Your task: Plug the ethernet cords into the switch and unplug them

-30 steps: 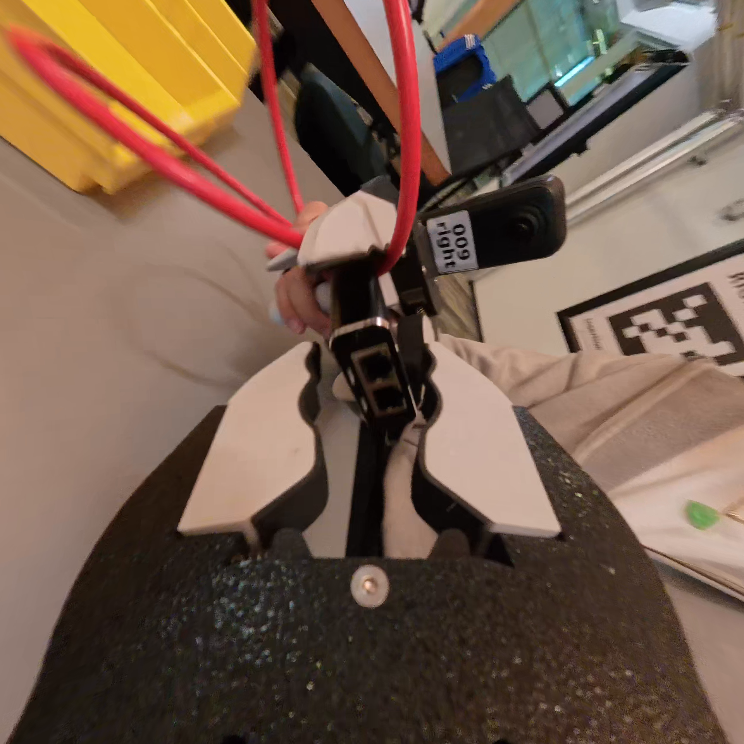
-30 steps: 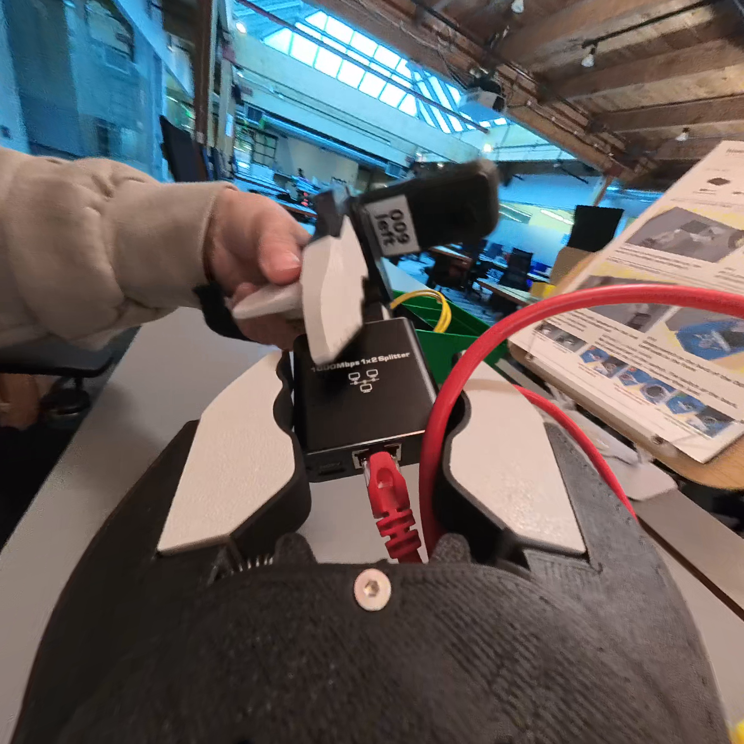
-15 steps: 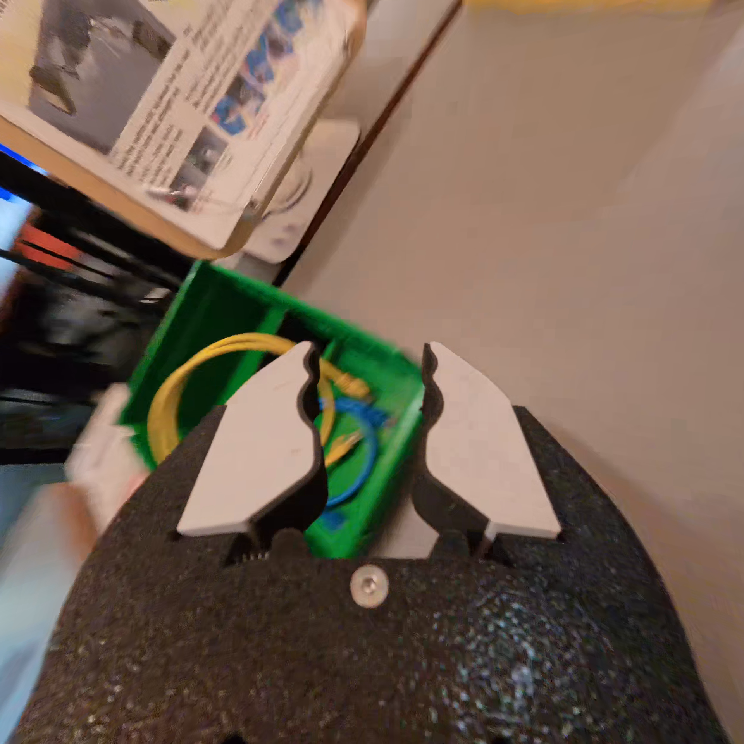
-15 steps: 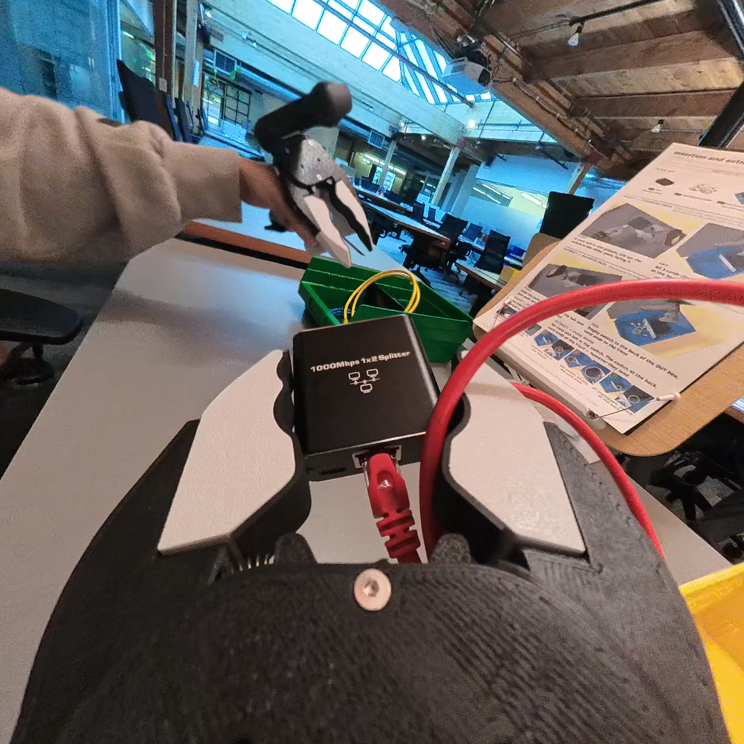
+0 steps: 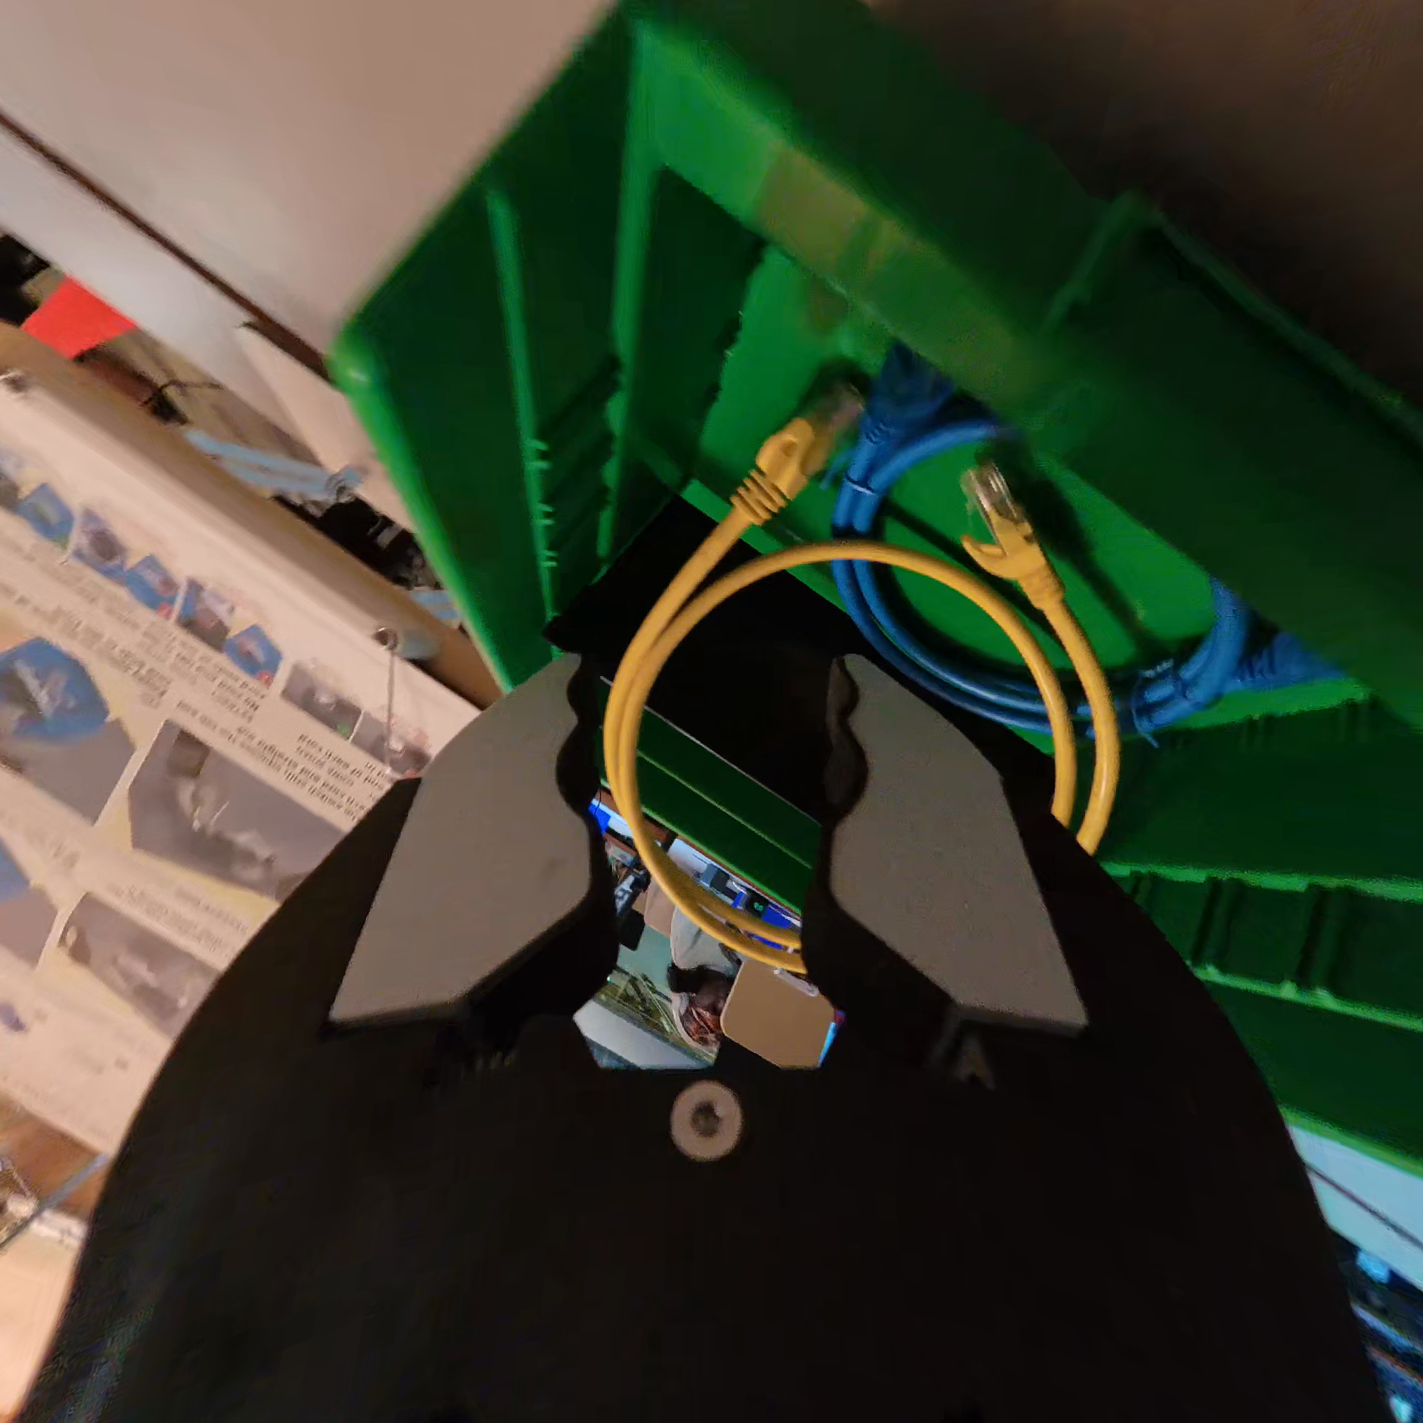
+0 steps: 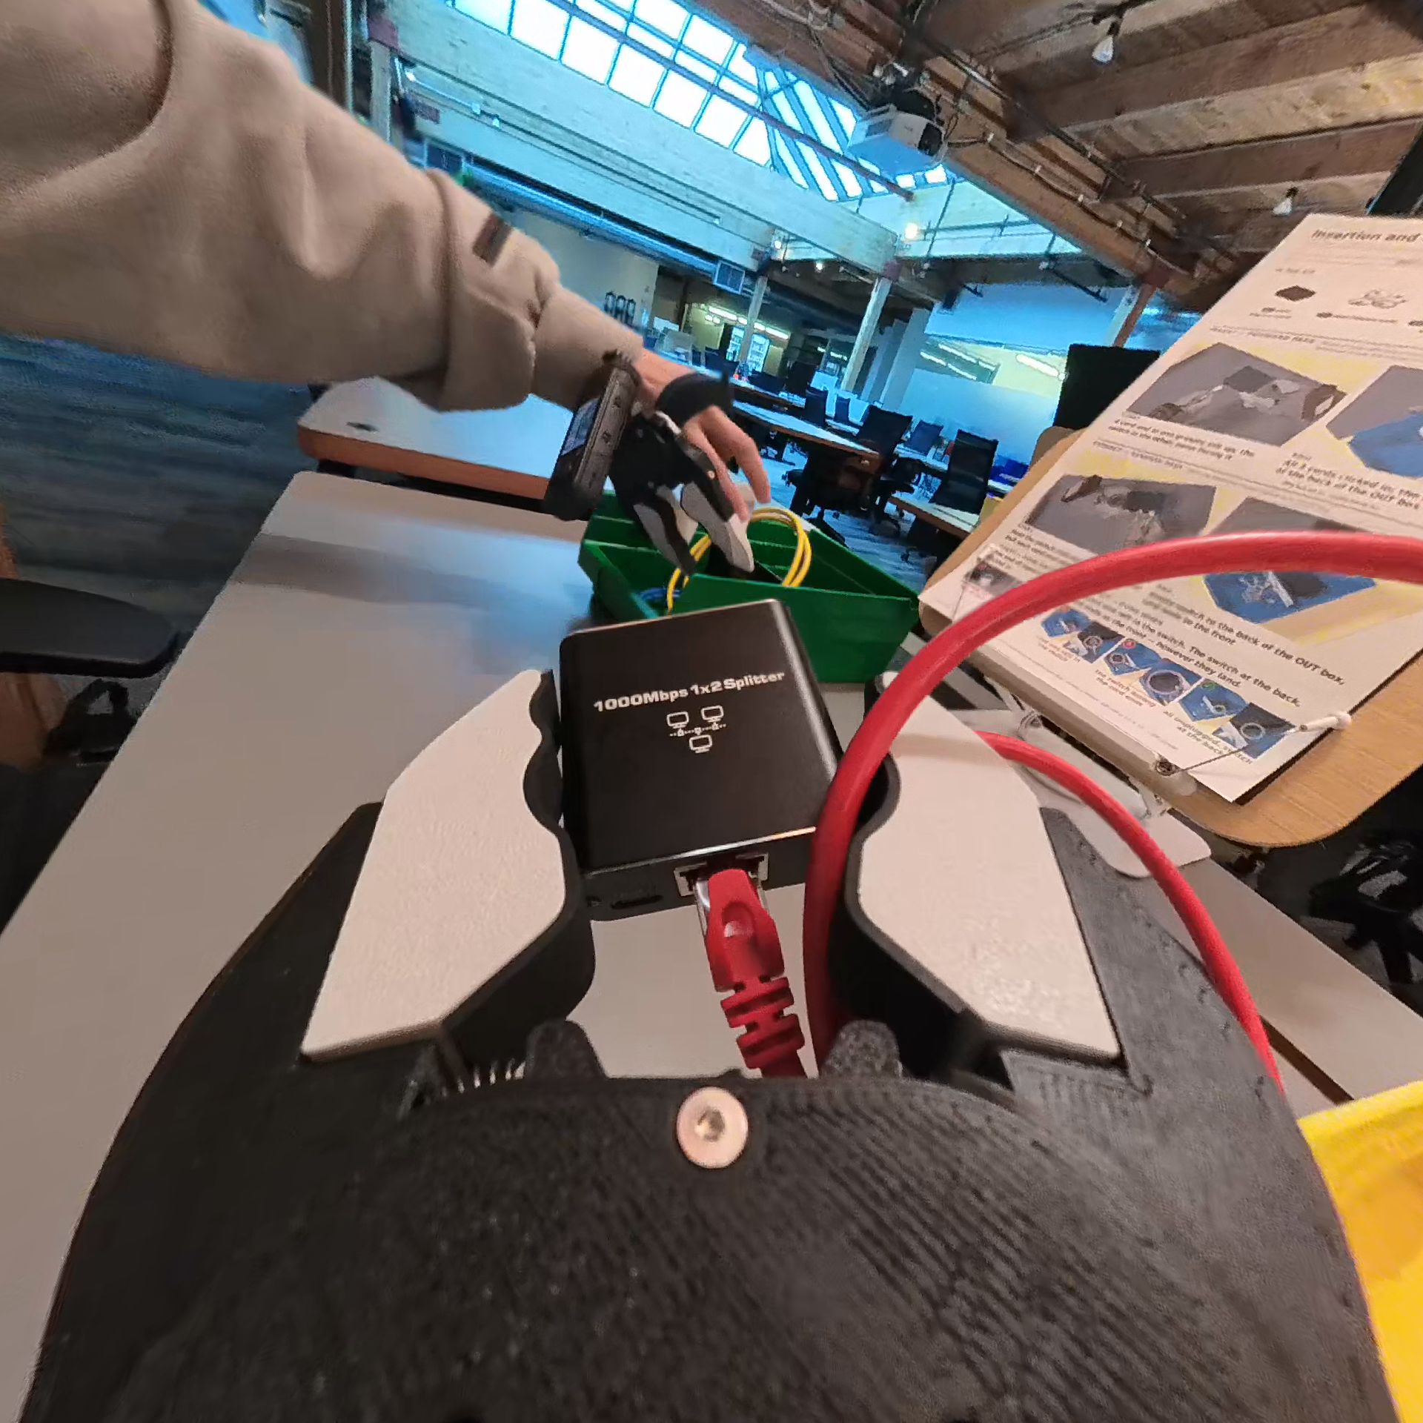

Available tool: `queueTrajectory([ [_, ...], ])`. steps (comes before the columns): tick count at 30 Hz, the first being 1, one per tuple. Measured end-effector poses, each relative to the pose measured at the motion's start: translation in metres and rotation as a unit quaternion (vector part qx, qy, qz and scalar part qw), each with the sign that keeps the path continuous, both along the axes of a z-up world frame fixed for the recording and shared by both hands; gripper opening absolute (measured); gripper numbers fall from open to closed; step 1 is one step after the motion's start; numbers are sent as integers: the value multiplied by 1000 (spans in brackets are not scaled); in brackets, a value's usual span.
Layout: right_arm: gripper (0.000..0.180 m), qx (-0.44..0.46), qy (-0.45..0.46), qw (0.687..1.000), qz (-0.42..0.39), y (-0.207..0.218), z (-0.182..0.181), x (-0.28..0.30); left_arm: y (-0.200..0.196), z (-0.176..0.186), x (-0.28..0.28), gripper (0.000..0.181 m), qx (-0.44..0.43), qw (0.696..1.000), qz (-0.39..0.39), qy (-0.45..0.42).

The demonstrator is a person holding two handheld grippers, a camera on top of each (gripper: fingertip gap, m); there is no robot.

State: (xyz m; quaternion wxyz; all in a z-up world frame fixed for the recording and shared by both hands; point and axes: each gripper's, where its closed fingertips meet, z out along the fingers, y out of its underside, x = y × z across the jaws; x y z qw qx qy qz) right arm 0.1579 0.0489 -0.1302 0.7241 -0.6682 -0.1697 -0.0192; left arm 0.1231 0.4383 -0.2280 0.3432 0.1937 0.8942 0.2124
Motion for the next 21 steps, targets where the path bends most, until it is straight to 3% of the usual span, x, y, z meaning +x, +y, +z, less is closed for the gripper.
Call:
queueTrajectory([
  [8, 76, -20, 17, 1000, -8, 0, -14, 13, 2, -24, 19, 53, 48, 993, -54, 96],
  [15, 76, -32, 21, 999, 1, 2, -24, 16, 6, -45, 17, 11, 45, 973, 36, 224],
  [21, 76, -25, 26, 999, 4, -3, -23, 19, 5, -48, 12, 10, -10, 960, 98, 263],
])
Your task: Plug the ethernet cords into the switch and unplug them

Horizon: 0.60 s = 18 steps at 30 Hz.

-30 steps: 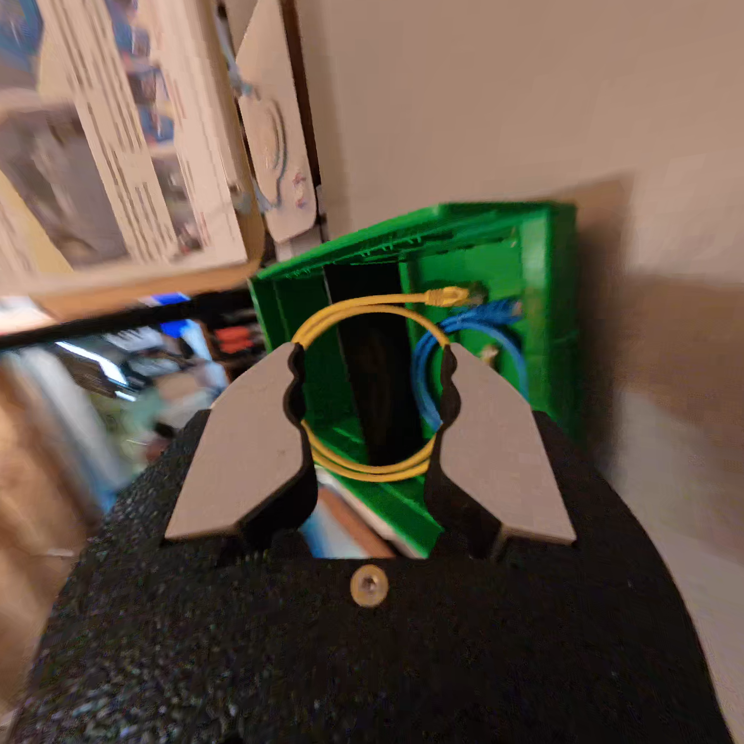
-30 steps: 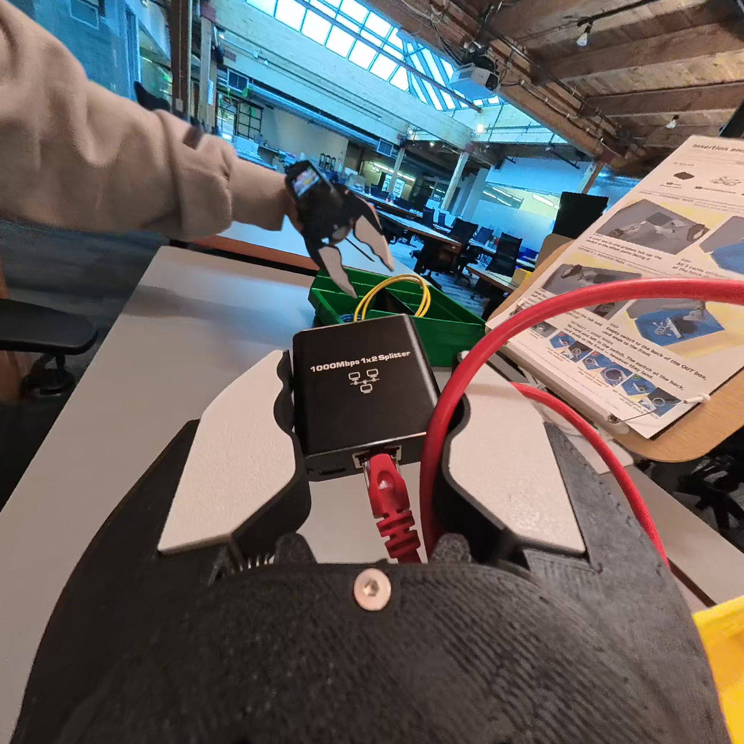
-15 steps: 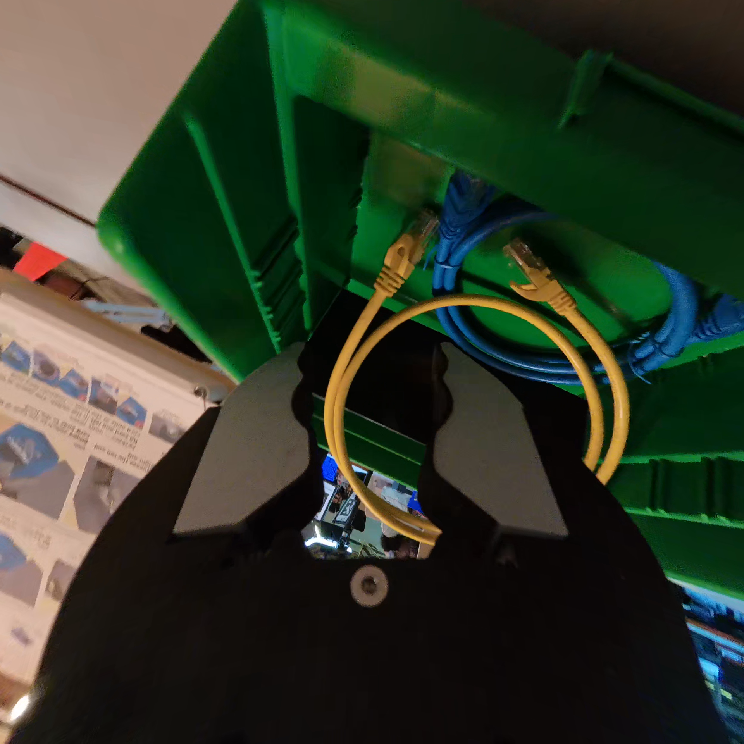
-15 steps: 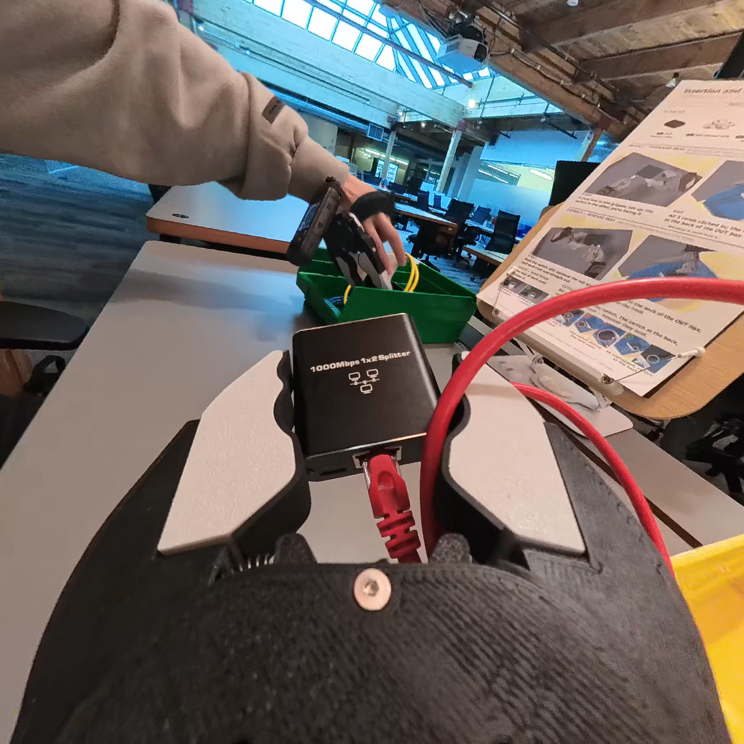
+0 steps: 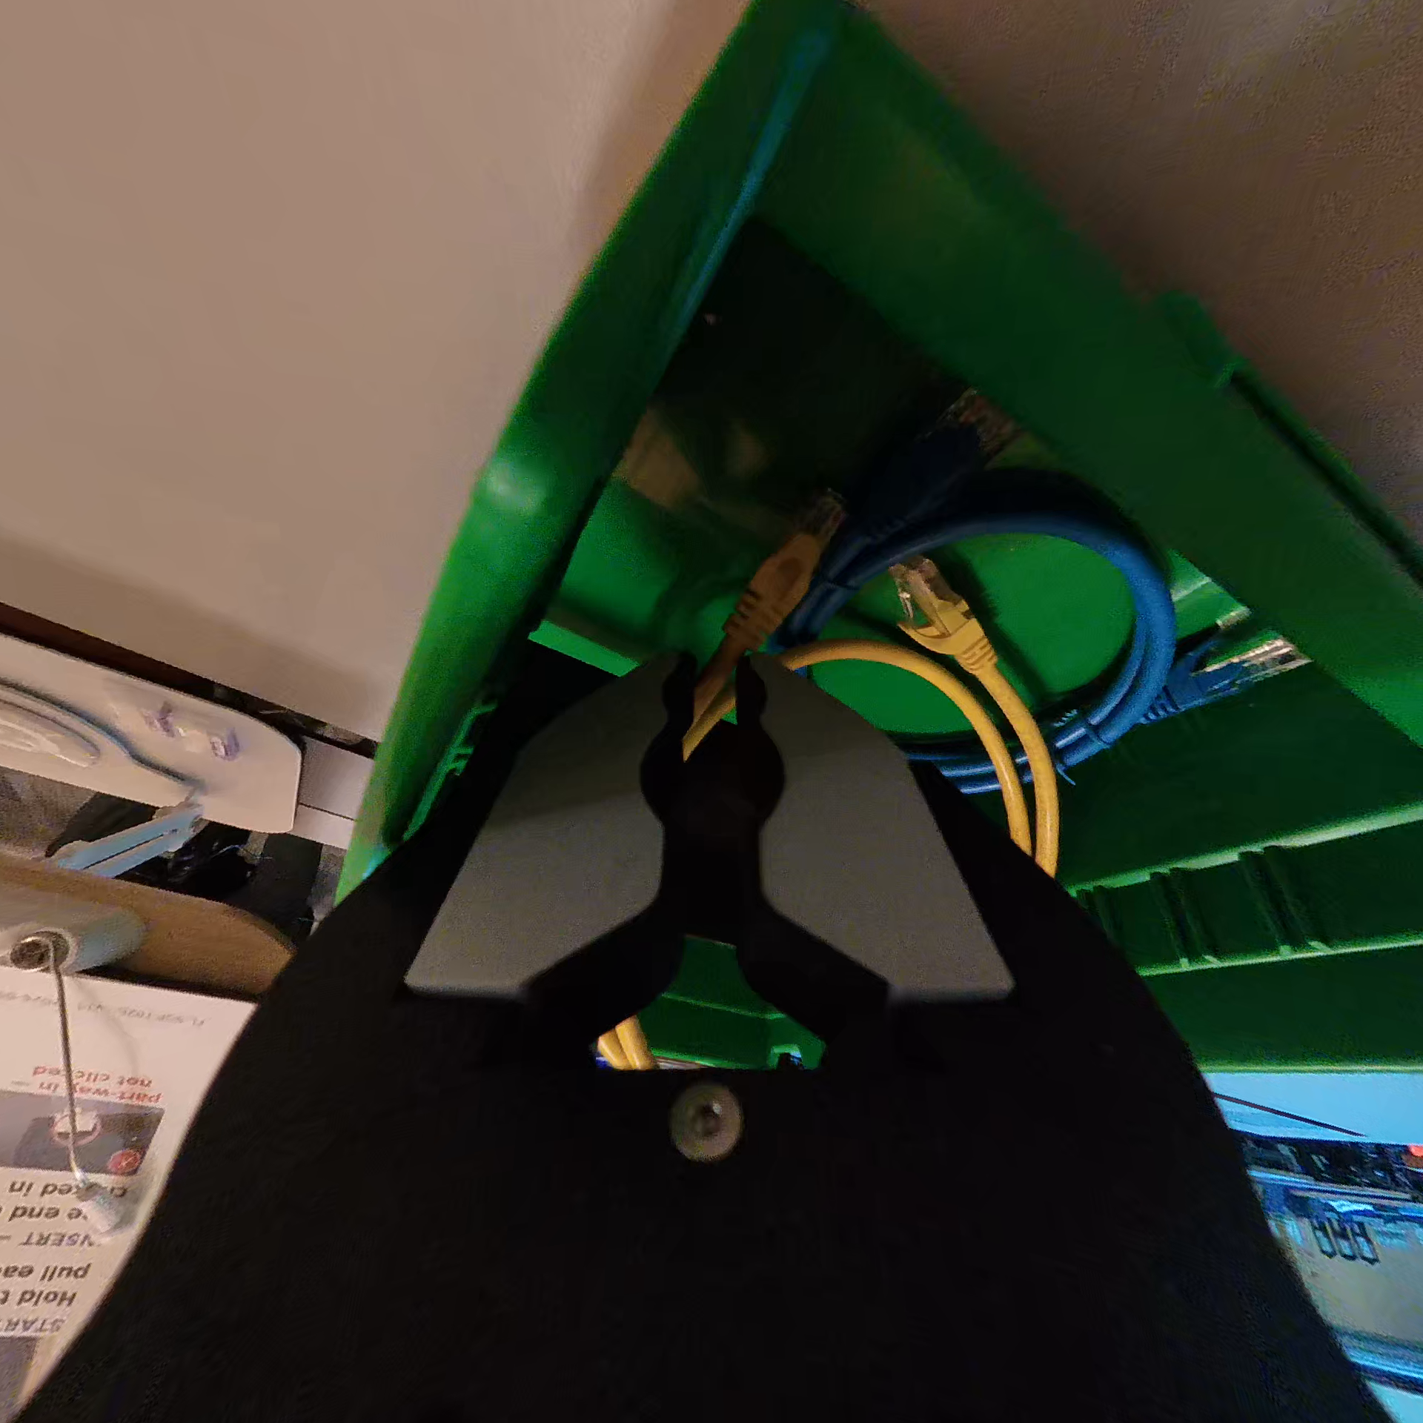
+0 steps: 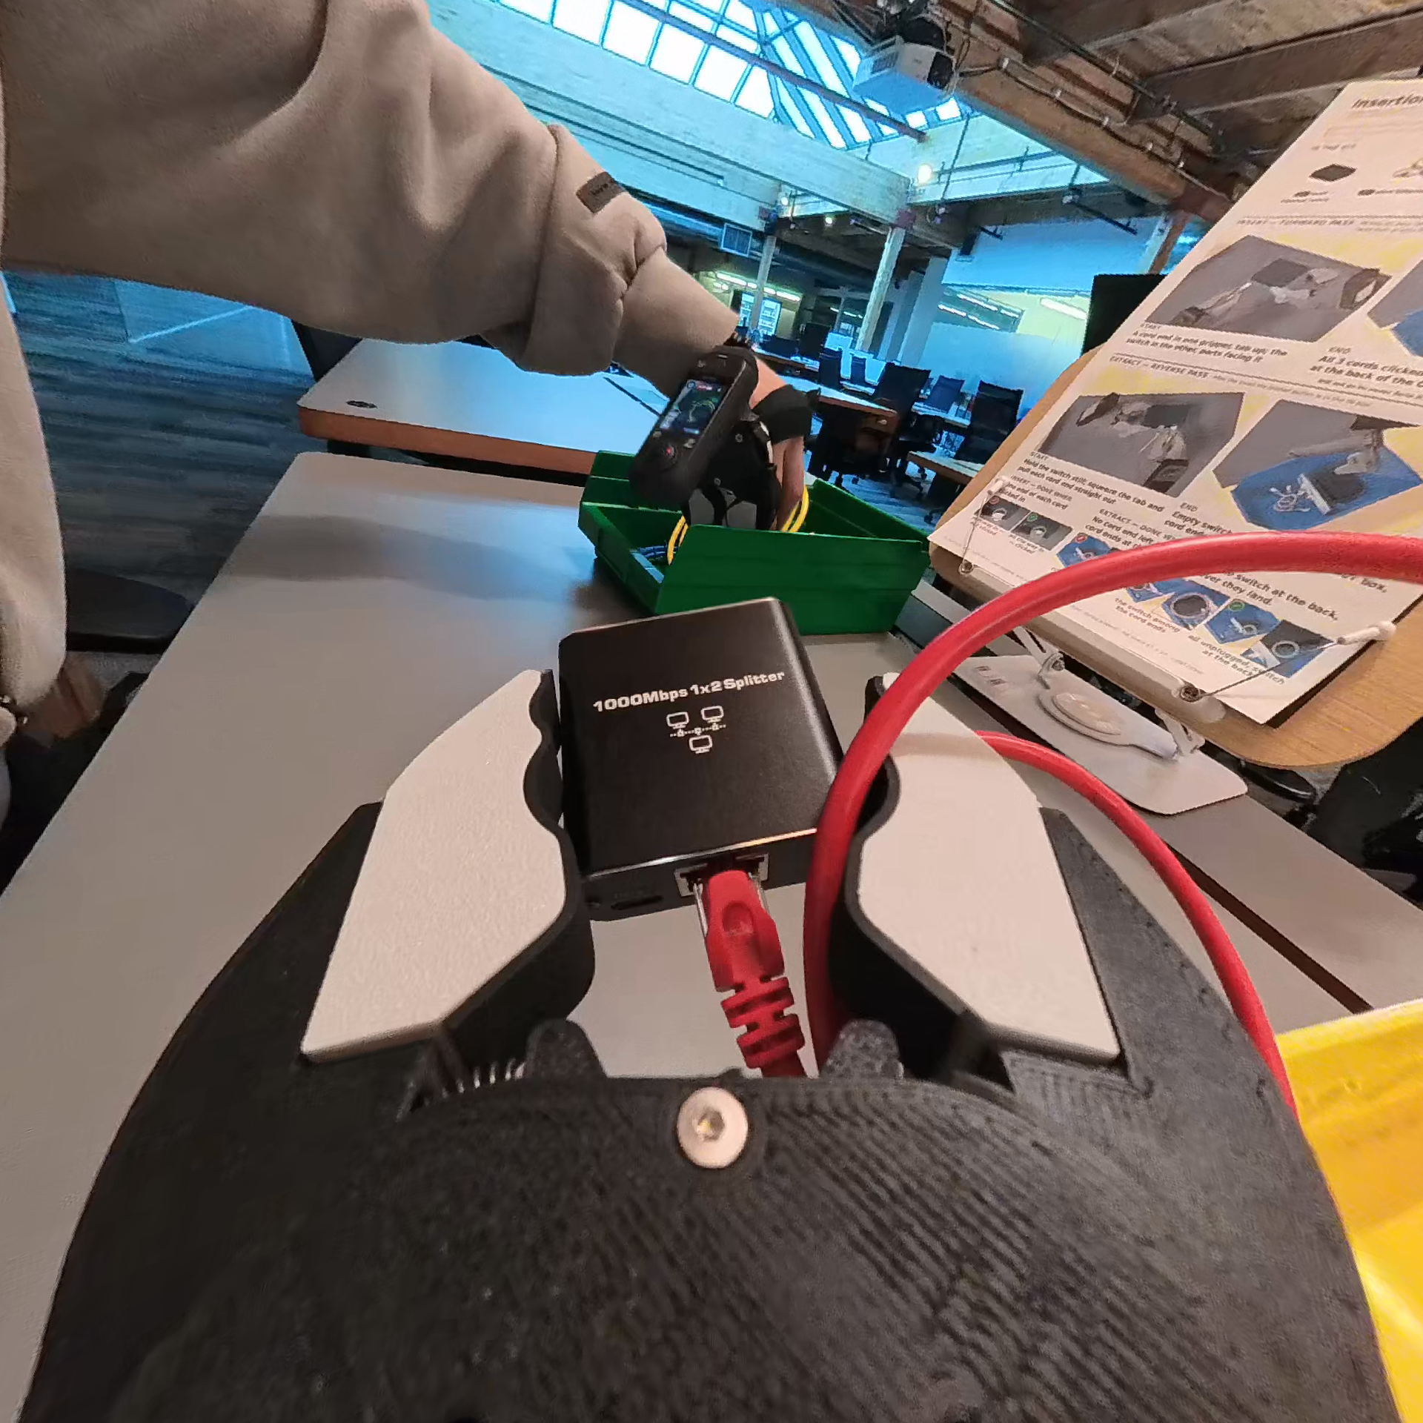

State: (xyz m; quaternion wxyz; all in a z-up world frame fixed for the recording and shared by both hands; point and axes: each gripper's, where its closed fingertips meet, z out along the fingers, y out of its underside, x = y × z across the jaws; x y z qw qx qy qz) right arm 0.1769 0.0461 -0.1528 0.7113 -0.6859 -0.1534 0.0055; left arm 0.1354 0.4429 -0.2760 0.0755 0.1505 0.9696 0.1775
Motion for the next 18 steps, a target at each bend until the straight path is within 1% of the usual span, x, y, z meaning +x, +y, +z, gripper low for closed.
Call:
queueTrajectory([
  [1, 76, -1, 1, 1000, 2, -1, 0, 0, 0, 0, -1, 9, 3, 1000, 8, -1],
  [5, 76, 1, -2, 1000, 3, -2, 2, -2, 2, 8, -3, 7, 1, 996, 86, -9],
  [7, 76, 2, -9, 1000, 2, -4, 5, -3, 2, 23, -1, 7, -20, 989, 139, -34],
  [9, 76, 8, -13, 1000, 2, -6, 9, -4, 2, 50, 6, 6, -59, 976, 195, -77],
  [12, 76, 21, -14, 1000, 5, -8, 17, -7, 7, 114, 13, 6, -130, 935, 285, -167],
  [16, 76, 36, -18, 999, 14, -9, 28, -14, 19, 210, 1, 6, -198, 860, 373, -288],
  [18, 77, 45, -22, 999, 20, -10, 34, -19, 13, 250, -14, 6, -240, 818, 413, -321],
])
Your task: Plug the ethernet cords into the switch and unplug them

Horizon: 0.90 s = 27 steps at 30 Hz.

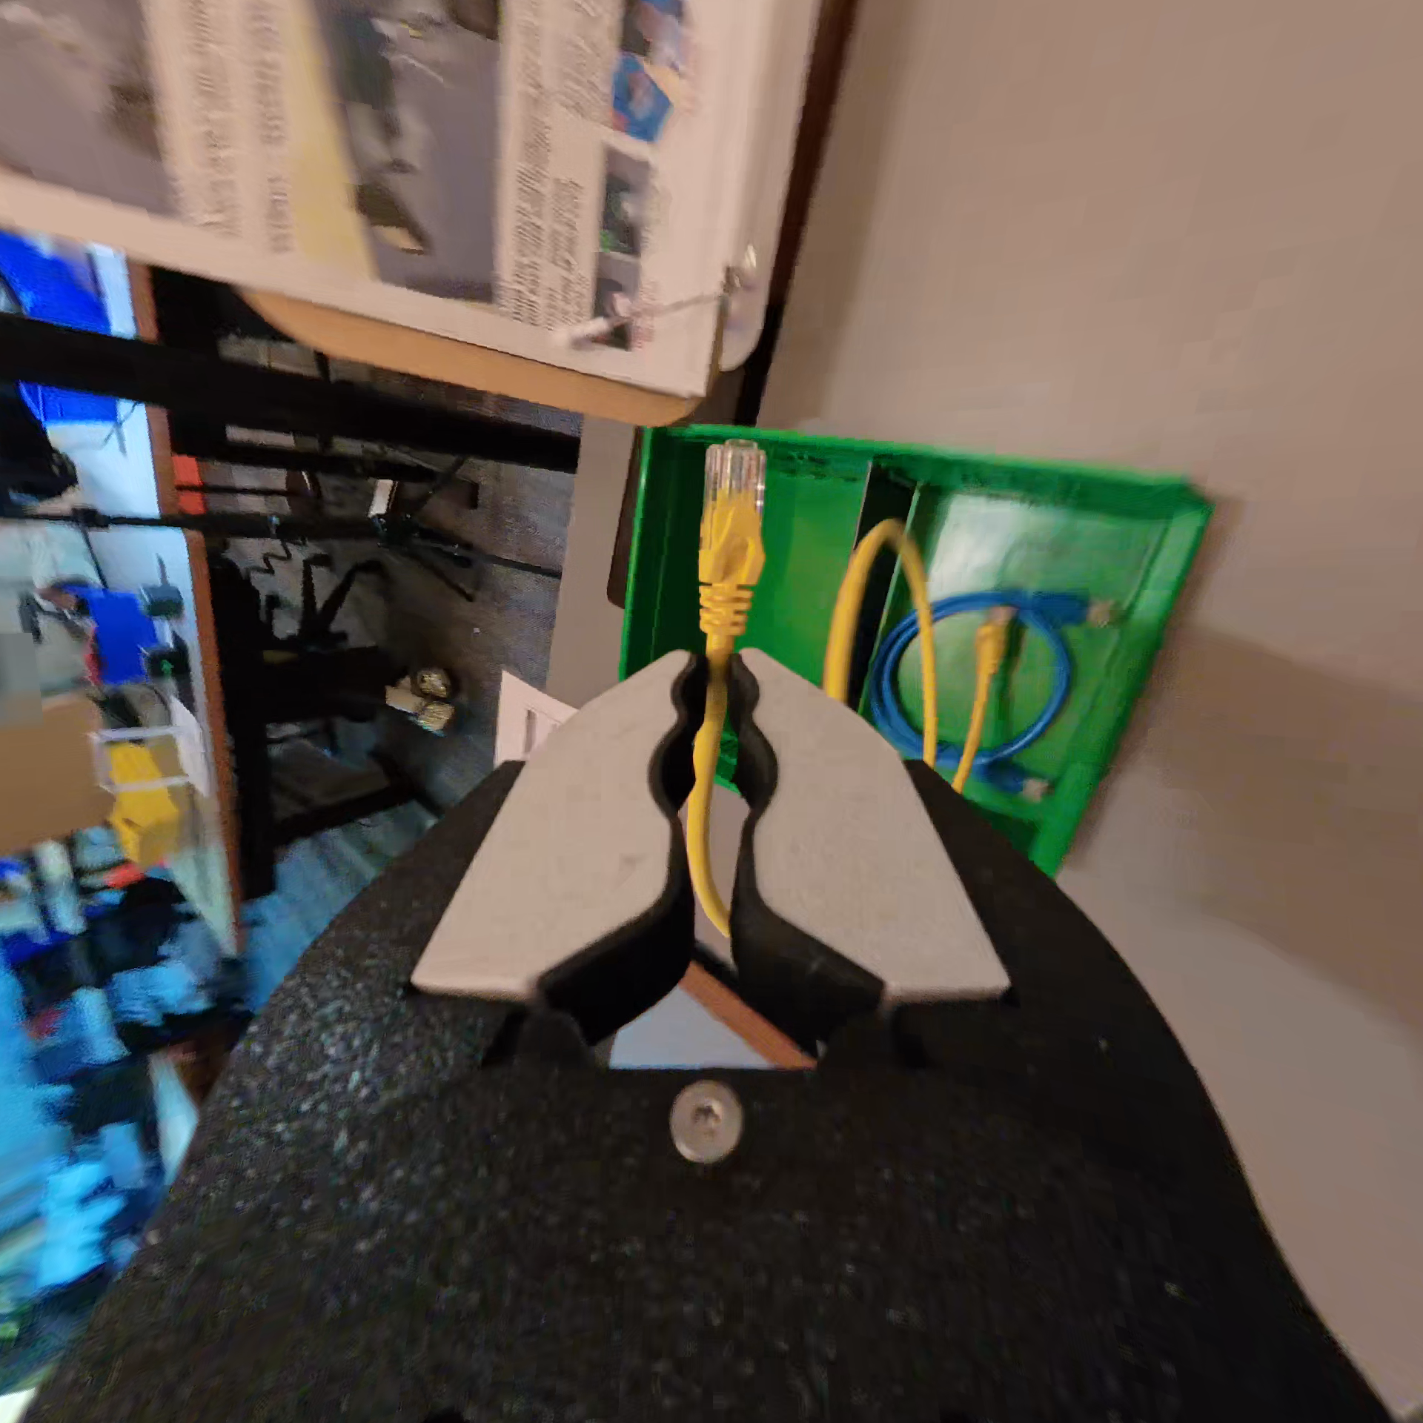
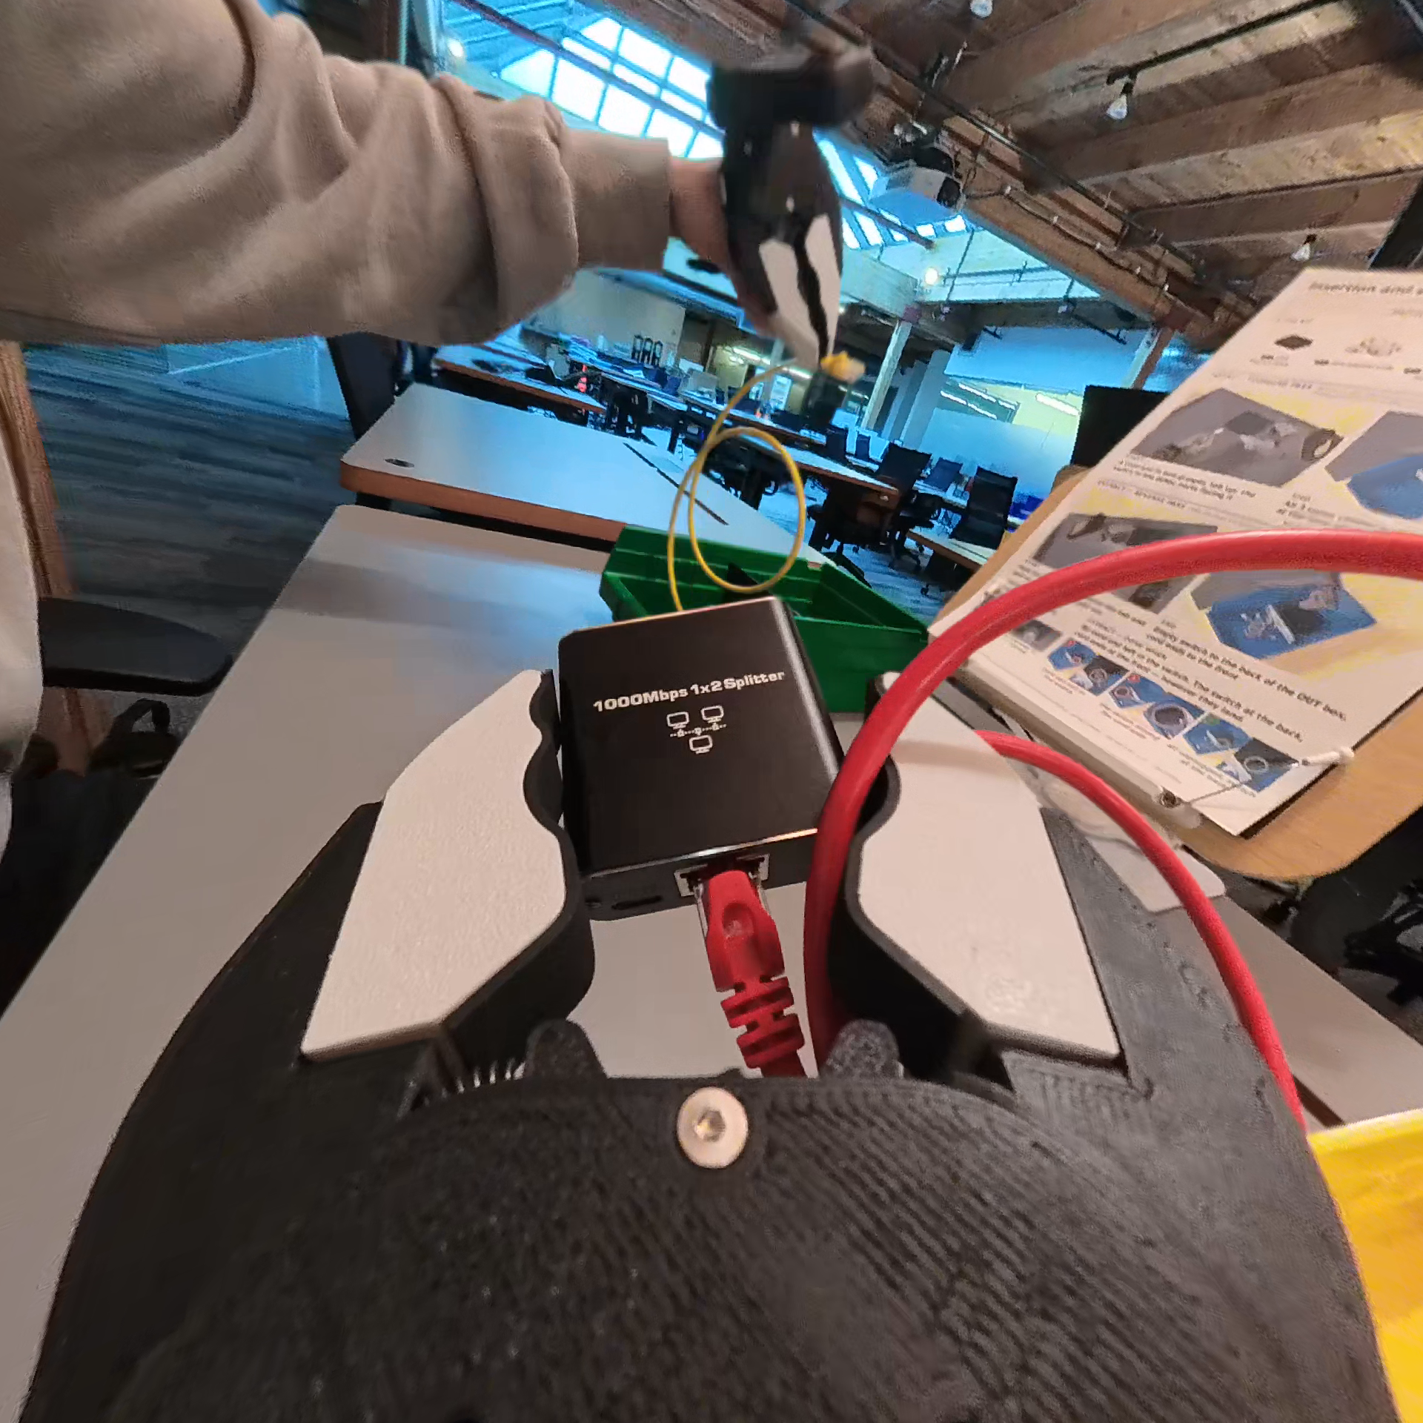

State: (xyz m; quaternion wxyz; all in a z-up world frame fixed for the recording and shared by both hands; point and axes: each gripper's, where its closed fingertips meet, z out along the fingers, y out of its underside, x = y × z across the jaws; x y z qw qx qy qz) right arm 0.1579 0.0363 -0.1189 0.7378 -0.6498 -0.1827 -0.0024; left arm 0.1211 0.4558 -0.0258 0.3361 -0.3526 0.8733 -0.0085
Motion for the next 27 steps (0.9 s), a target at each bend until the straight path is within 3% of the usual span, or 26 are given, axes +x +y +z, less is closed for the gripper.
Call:
queueTrajectory([
  [5, 77, 16, -12, 1000, 23, -1, 15, -18, -69, 57, -34, 5, -232, 969, 48, -68],
  [9, 76, 30, -21, 999, 40, -4, 26, -31, -153, 57, -60, 5, -451, 892, 28, -12],
  [11, 77, 36, -24, 998, 49, -6, 30, -37, -188, 37, -67, 5, -499, 866, 14, 29],
  [15, 76, 47, -21, 997, 62, -8, 36, -43, -258, -35, -73, 5, -512, 853, -23, 97],
  [22, 76, 44, -12, 995, 94, -6, 15, -43, -317, -156, -37, 6, -404, 910, -59, 76],
  [27, 76, 20, -8, 994, 106, -7, -9, -34, -363, -160, -32, 5, -415, 898, -88, 112],
])
